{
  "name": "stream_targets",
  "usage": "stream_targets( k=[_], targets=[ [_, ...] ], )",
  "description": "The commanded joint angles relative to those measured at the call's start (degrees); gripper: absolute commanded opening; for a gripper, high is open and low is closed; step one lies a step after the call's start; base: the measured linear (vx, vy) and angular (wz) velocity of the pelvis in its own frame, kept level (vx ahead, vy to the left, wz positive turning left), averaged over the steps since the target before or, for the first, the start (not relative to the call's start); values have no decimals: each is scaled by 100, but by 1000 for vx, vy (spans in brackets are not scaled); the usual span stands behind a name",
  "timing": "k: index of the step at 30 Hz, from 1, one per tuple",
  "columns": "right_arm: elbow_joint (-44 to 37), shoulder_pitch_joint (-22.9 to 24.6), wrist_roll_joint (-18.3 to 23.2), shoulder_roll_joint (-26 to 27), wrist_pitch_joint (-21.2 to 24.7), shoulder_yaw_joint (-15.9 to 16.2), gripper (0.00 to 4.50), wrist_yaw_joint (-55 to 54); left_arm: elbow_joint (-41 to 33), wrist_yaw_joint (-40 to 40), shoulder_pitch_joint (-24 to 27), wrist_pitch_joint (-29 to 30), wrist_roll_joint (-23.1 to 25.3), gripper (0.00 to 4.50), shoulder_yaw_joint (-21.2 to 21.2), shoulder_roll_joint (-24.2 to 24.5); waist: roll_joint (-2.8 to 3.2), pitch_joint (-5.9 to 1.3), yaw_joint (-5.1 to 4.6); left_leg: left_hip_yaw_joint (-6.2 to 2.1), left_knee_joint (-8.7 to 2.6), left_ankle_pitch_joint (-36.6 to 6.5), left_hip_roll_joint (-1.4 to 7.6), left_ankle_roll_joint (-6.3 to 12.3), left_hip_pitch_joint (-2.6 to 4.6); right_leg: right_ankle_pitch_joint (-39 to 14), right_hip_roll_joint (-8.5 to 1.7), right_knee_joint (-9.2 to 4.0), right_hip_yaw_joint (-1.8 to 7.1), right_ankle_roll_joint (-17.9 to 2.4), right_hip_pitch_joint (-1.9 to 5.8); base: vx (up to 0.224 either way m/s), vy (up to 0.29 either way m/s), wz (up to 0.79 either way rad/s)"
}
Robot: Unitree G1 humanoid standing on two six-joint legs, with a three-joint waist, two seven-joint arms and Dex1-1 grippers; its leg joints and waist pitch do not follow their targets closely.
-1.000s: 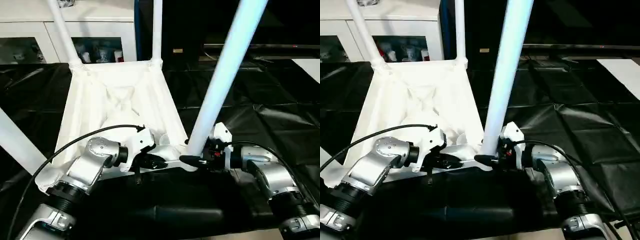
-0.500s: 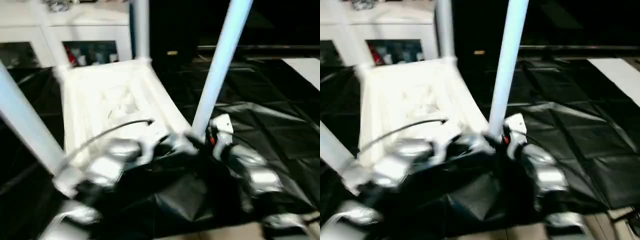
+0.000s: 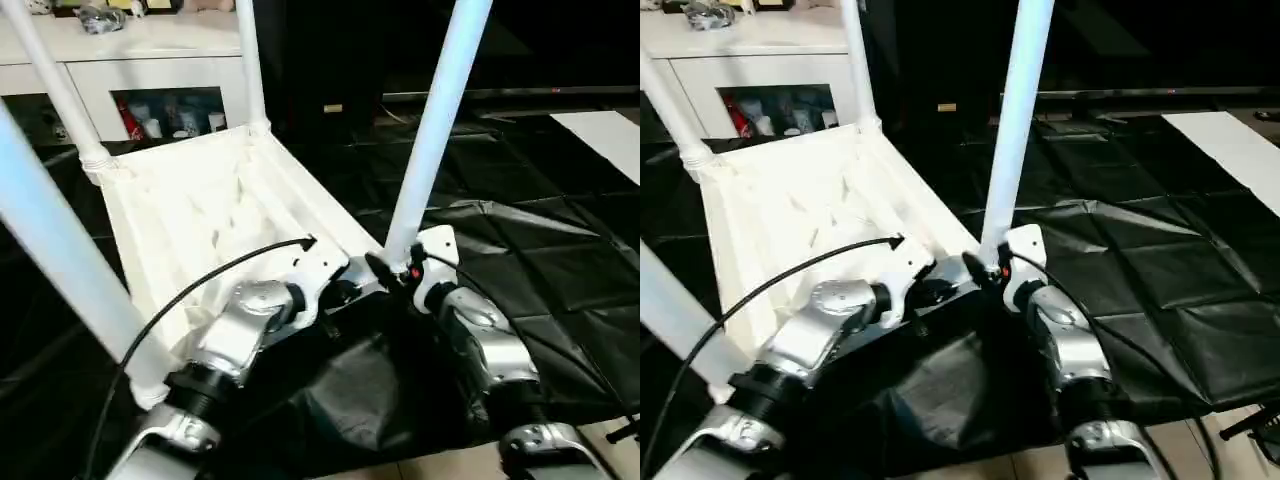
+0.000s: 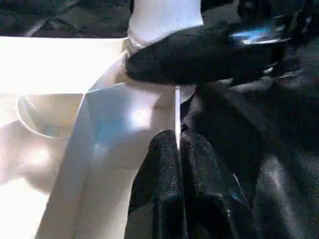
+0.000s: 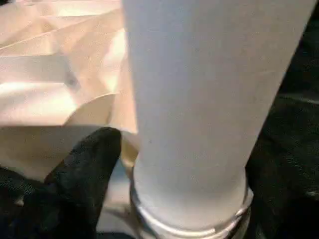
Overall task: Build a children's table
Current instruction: Rotate leg to tighten
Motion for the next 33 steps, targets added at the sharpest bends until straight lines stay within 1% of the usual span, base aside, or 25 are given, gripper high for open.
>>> stream_targets(
  k=[1, 2, 3, 4, 5, 6, 7, 8, 9, 10, 11, 14, 16, 17, 19, 20, 22, 23, 24, 26, 27, 28, 29, 32, 33],
  targets=[
    [-195, 98, 165, 65, 120, 675, 384, 980, -278, -461, 35, -284, -233, 0, -252, -33, -138, -303, 10, -232, -485, -1982, 314, 142, 87, -2245, -262, -447, 154, -930, 142, 0, 0, 0],
    [-340, 131, 260, -80, 183, 698, 384, 1289, -391, -696, 86, -292, -303, 0, -285, 84, -122, -318, 40, -229, -471, -1892, 321, 199, 102, -2096, -267, -427, 158, -981, 157, 0, 0, 0],
    [-483, 158, 354, -236, 283, 722, 384, 1596, -490, -910, 127, -274, -353, 0, -319, 210, -139, -309, 33, -216, -470, -1871, 330, 228, 109, -2032, -261, -425, 167, -1021, 144, 0, 0, 0],
    [-760, 222, 476, -569, 445, 817, 384, 2223, -622, -1282, 195, -290, -399, 0, -379, 464, -118, -319, 50, -219, -470, -1750, 335, 266, 99, -1821, -253, -390, 168, -1095, 170, 0, 0, 0],
    [-850, 246, 479, -713, 467, 868, 384, 2466, -664, -1424, 220, -296, -418, 0, -389, 564, -112, -322, 68, -205, -457, -1609, 345, 318, 110, -1544, -242, -360, 172, -1194, 167, 0, 0, 0],
    [-923, 267, 472, -846, 465, 920, 384, 2678, -702, -1555, 245, -302, -438, 0, -393, 651, -105, -324, 71, -198, -457, -1560, 347, 336, 117, -1453, -240, -350, 169, -1239, 164, 0, 0, 0],
    [-929, 268, 473, -862, 466, 925, 384, 2702, -706, -1568, 247, -305, -441, 0, -392, 662, -112, -326, 94, -187, -440, -1441, 345, 366, 117, -1289, -238, -323, 174, -1319, 169, 0, 0, 0],
    [-966, 265, 484, -999, 475, 950, 384, 2898, -731, -1674, 264, -340, -465, 0, -378, 748, -105, -331, 139, -170, -425, -1373, 349, 381, 161, -1201, -236, -324, 178, -1373, 145, 0, 0, 0],
    [-979, 246, 501, -1122, 489, 944, 384, 3089, -775, -1797, 286, -350, -504, 0, -376, 853, -106, -327, 154, -152, -417, -1374, 352, 380, 190, -1166, -228, -326, 186, -1408, 122, 0, 0, 0],
    [-971, 222, 514, -1185, 507, 931, 384, 3183, -806, -1887, 302, -342, -528, 0, -384, 923, -105, -333, 173, -150, -412, -1298, 355, 387, 182, -1037, -225, -293, 184, -1485, 148, 0, 0, 0],
    [-945, 150, 545, -1309, 548, 904, 384, 3369, -890, -2107, 351, -309, -582, 0, -399, 1085, -97, -339, 198, -152, -415, -1149, 361, 407, 156, -896, -224, -264, 174, -1510, 174, 0, 0, 0],
    [-960, 103, 601, -1390, 638, 912, 384, 3499, -947, -2201, 382, -288, -626, 0, -386, 1169, -99, -329, 234, -145, -415, -1111, 364, 385, 158, -859, -221, -249, 167, -1544, 182, 0, 0, 0],
    [-977, 87, 628, -1423, 683, 916, 359, 3583, -968, -2242, 391, -286, -645, 0, -375, 1200, -106, -319, 245, -148, -424, -1235, 365, 317, 158, -1061, -235, -266, 173, -1504, 179, 0, 0, 0],
    [-973, 59, 669, -1435, 744, 917, 353, 3686, -969, -2268, 388, -292, -660, 0, -368, 1221, -137, -317, 244, -147, -428, -1269, 365, 297, 156, -1140, -233, -273, 173, -1482, 181, 0, 0, 0],
    [-962, 41, 681, -1435, 763, 918, 347, 3734, -968, -2278, 384, -292, -674, 0, -367, 1233, -119, -312, 256, -155, -438, -1386, 371, 194, 174, -1364, -243, -291, 180, -1419, 163, 0, 0, 0],
    [-918, 7, 690, -1412, 777, 931, 334, 3797, -958, -2266, 373, -282, -683, 0, -365, 1233, -146, -313, 259, -157, -437, -1400, 369, 179, 174, -1386, -245, -285, 182, -1408, 163, 0, 0, 0],
    [-901, -4, 691, -1405, 784, 945, 310, 3821, -962, -2263, 373, -276, -683, 0, -362, 1233, -140, -312, 254, -162, -442, -1388, 368, 158, 165, -1398, -250, -287, 182, -1395, 167, 0, 0, 0],
    [-870, -8, 687, -1384, 777, 974, 310, 3832, -971, -2257, 377, -263, -679, 0, -356, 1235, -145, -312, 253, -161, -436, -1357, 363, 153, 167, -1371, -250, -289, 186, -1385, 164, 0, 0, 0],
    [-864, -4, 692, -1374, 780, 985, 299, 3831, -967, -2251, 380, -265, -677, 0, -353, 1234, -148, -315, 252, -159, -433, -1337, 360, 158, 165, -1354, -250, -287, 185, -1383, 168, 0, 0, 0],
    [-877, 12, 707, -1363, 804, 999, 279, 3842, -956, -2235, 381, -277, -668, 0, -355, 1235, -151, -322, 254, -159, -425, -1231, 356, 193, 157, -1238, -248, -270, 184, -1394, 178, 0, 0, 0],
    [-895, 26, 716, -1360, 836, 999, 274, 3854, -948, -2223, 378, -274, -665, 0, -356, 1235, -155, -329, 256, -157, -415, -1147, 352, 229, 151, -1139, -245, -258, 181, -1411, 187, 0, 0, 0],
    [-950, 58, 734, -1355, 895, 1001, 272, 3864, -942, -2203, 370, -270, -664, 0, -350, 1237, -141, -330, 262, -156, -411, -1094, 352, 259, 148, -1075, -247, -250, 180, -1435, 190, 0, 0, 0],
    [-974, 85, 737, -1346, 917, 995, 269, 3855, -919, -2162, 359, -270, -650, 0, -345, 1224, -147, -328, 261, -154, -409, -1078, 352, 273, 147, -1058, -240, -249, 176, -1448, 190, 0, 0, 0],
    [-1008, 219, 749, -1195, 934, 913, 266, 3563, -716, -1780, 259, -210, -515, 0, -299, 1072, -142, -326, 262, -150, -407, -1155, 355, 259, 158, -1146, -243, -262, 179, -1446, 180, 0, 0, 0],
    [-1001, 257, 741, -1136, 905, 884, 266, 3439, -646, -1637, 224, -160, -482, 0, -272, 1007, -140, -314, 268, -147, -414, -1232, 361, 227, 177, -1233, -245, -282, 187, -1435, 160, 0, 0, 0]
  ],
)
